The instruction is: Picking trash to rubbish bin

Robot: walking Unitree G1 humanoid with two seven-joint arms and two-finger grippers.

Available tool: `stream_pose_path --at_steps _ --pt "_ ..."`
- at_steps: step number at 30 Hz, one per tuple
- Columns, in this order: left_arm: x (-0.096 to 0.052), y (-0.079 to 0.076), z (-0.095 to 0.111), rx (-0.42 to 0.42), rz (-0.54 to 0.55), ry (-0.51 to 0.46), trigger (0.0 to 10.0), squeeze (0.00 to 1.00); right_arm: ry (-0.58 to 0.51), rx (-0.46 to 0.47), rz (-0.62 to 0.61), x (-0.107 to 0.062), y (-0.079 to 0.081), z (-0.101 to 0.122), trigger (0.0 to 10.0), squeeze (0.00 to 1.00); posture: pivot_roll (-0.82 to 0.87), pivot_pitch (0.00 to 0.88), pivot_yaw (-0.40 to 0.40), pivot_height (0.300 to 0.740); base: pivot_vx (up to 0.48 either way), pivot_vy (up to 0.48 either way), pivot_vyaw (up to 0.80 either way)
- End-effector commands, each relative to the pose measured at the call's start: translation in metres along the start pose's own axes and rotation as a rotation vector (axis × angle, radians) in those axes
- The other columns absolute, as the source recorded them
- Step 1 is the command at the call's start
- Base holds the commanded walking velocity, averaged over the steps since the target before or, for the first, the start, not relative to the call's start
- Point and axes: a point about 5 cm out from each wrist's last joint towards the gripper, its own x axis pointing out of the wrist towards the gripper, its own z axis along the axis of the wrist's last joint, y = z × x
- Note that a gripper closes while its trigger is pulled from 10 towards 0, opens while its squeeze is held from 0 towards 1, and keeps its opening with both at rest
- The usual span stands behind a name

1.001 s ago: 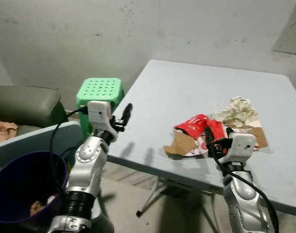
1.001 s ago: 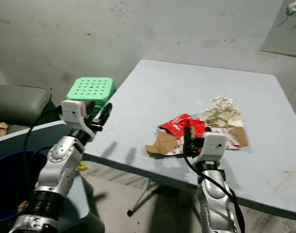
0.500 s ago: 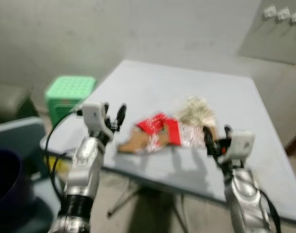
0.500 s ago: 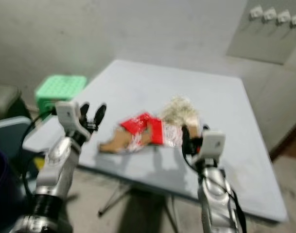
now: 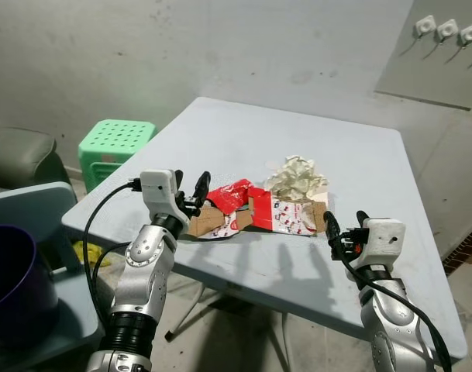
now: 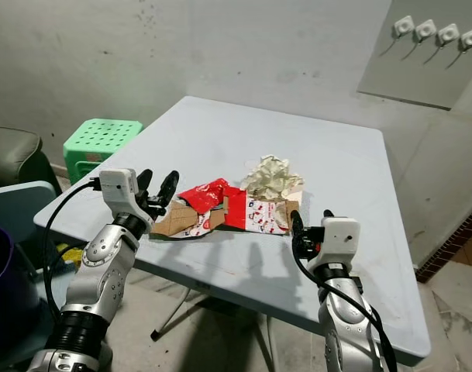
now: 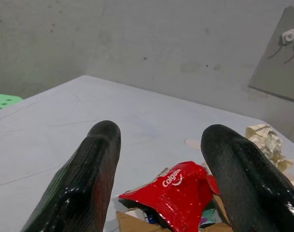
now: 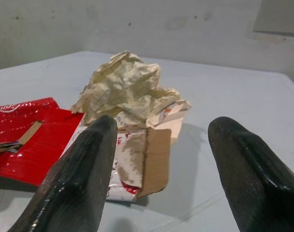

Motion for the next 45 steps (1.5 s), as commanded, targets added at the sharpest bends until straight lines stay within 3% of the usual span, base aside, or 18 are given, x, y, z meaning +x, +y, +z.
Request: stream_pose_path --at_steps 1,11,16,26,35,38,45 --pt "0.001 -0.003 0.001 0.005 -0.011 0.004 10.0 0.00 -0.017 -0.001 0.013 0.001 0.000 0.007 10.0 0.00 -0.07 0.000 -0.056 0.740 0.000 0.000 0.00" --pt "-0.002 -0.019 -0.007 0.081 -0.166 0.069 10.0 0.00 0.015 0.018 0.037 0.011 -0.004 0.009 10.0 0.00 -0.06 0.000 -0.050 0.740 0.000 0.000 0.00" --pt "-0.004 -0.037 -0.011 0.143 -0.293 0.088 10.0 0.00 0.034 0.033 0.045 0.020 -0.007 0.011 10.0 0.00 -0.05 0.000 -0.050 0.740 0.000 0.000 0.00" --pt "0.005 -0.063 -0.001 0.134 -0.432 0.061 10.0 0.00 0.073 0.067 0.018 0.048 -0.019 0.018 10.0 0.00 -0.06 0.000 -0.039 0.740 0.000 0.000 0.00" --pt "0.007 -0.068 0.007 0.135 -0.470 0.045 10.0 0.00 0.109 0.107 0.032 0.063 -0.031 0.018 10.0 0.00 -0.06 0.000 -0.031 0.740 0.000 0.000 0.00" --pt "0.004 -0.069 0.008 0.135 -0.491 0.052 10.0 0.00 0.140 0.151 0.071 0.063 -0.031 0.014 10.0 0.00 -0.06 0.000 -0.032 0.740 0.000 0.000 0.00" --pt "-0.009 -0.072 -0.003 0.136 -0.529 0.102 10.0 0.00 0.170 0.156 0.100 0.064 -0.036 0.009 10.0 0.00 -0.06 0.000 -0.026 0.740 0.000 0.000 0.00"
